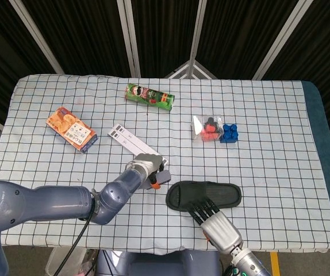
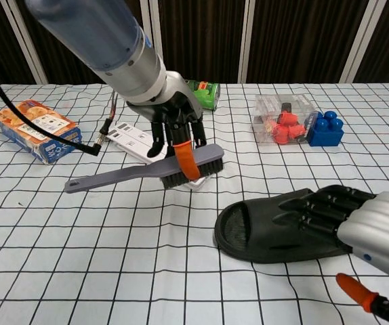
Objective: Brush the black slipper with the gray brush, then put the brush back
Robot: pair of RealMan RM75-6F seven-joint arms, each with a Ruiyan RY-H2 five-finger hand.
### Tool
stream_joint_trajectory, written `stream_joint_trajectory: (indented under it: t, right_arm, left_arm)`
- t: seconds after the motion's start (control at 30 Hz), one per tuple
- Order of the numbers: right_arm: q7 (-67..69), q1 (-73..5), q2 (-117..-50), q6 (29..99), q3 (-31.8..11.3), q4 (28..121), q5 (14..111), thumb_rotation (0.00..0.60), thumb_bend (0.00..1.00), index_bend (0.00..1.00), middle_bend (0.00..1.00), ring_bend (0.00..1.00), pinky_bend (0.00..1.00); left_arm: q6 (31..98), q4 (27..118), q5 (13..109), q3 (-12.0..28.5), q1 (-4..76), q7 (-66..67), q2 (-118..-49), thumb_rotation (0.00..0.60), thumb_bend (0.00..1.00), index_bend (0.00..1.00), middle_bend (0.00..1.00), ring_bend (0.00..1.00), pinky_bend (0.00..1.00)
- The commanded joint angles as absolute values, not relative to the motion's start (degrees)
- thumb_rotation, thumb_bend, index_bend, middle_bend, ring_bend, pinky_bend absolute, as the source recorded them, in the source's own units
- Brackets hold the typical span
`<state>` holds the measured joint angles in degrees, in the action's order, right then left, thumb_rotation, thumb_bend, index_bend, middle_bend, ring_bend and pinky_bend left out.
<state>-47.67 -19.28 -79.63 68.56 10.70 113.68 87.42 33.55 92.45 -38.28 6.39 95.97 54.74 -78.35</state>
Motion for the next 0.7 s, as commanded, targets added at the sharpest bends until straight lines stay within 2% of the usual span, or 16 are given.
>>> stream_joint_trajectory:
  t: [0.03, 0.23, 0.5, 0.7]
  right_arm:
    - [-50.66, -16.74, -78.4, 72.75, 11.21, 116.04, 89.95, 0.6, 0.63, 0.0, 0.0, 0.0, 0.0]
    - [-48.08, -13.17, -75.0, 79.97, 9.54, 117.4, 90.69, 0.6, 0.63, 0.0, 0.0, 0.0, 0.0]
    - [-41.15, -8.58, -71.12, 87.57, 7.11, 113.52, 88.82, 0.6, 0.62, 0.0, 0.0, 0.0, 0.0]
    - [-34.3, -7.04, -69.92, 89.03, 4.81, 110.53, 85.61, 0.6, 0.62, 0.0, 0.0, 0.0, 0.0]
  left_arm:
    - [34.33, 96.81, -33.64, 4.46, 93.25, 53.27, -75.05, 0.6, 0.79, 0.71, 0.75, 0.58, 0.65]
    - [34.12, 101.61, -22.74, 1.31, 87.77, 50.27, -71.78, 0.6, 0.79, 0.71, 0.76, 0.58, 0.65]
    - [38.57, 107.77, 7.47, -0.17, 73.87, 42.45, -70.32, 0.6, 0.79, 0.71, 0.75, 0.58, 0.65]
    - [40.41, 106.15, 32.27, -0.7, 60.21, 32.99, -72.03, 0.6, 0.79, 0.69, 0.73, 0.57, 0.65]
